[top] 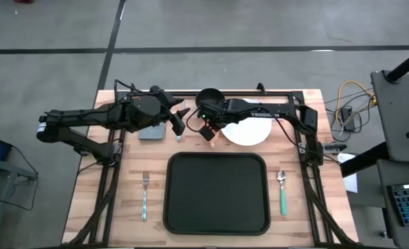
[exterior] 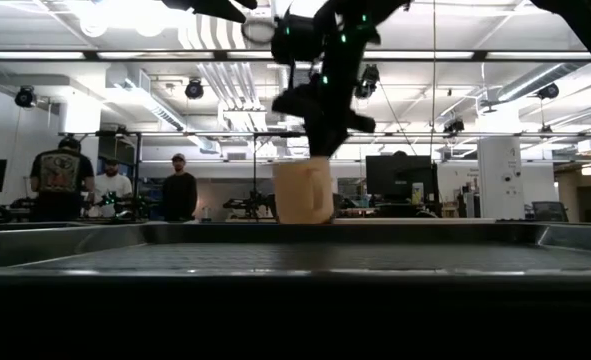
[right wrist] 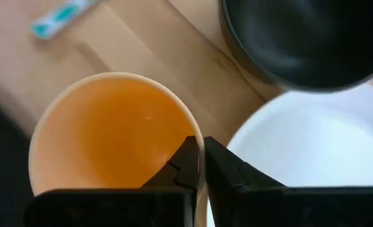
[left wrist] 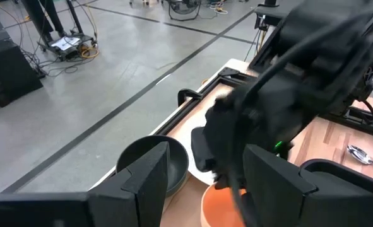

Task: Set up tray
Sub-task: Put the orange mug on the top left of the black serving tray

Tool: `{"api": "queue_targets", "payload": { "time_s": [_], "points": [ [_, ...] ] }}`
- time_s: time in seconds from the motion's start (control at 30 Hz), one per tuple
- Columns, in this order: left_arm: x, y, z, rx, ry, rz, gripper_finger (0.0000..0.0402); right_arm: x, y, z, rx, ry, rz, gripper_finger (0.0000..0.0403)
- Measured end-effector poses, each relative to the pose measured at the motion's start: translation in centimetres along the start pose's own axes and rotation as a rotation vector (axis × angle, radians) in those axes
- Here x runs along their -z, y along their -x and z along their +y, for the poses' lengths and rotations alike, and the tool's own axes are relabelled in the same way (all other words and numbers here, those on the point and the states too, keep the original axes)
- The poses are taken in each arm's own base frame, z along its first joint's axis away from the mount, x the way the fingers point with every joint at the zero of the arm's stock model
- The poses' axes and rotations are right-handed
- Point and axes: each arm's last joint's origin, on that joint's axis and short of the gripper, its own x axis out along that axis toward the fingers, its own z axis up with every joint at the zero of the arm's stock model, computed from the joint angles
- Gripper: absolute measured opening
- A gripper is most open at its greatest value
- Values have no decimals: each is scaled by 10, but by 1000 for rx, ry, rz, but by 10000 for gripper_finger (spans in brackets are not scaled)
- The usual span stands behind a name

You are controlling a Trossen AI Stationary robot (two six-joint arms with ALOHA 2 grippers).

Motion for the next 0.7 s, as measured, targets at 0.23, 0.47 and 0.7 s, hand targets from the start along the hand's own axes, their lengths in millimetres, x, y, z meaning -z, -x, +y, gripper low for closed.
{"api": "queue_targets", "payload": {
  "time_s": [0.23, 0.47, 0.7],
  "points": [
    [-5, 14, 8, -18, -76, -28, 183, -3, 37, 22, -52, 82, -40, 8],
    [7, 62, 48, -140, -30, -118, 183, 2, 59, 46, -109, 130, -91, 8],
    [40, 88, 71, -129, 26, -176, 183, 5, 49, 63, -196, 180, -73, 8]
  ]
}}
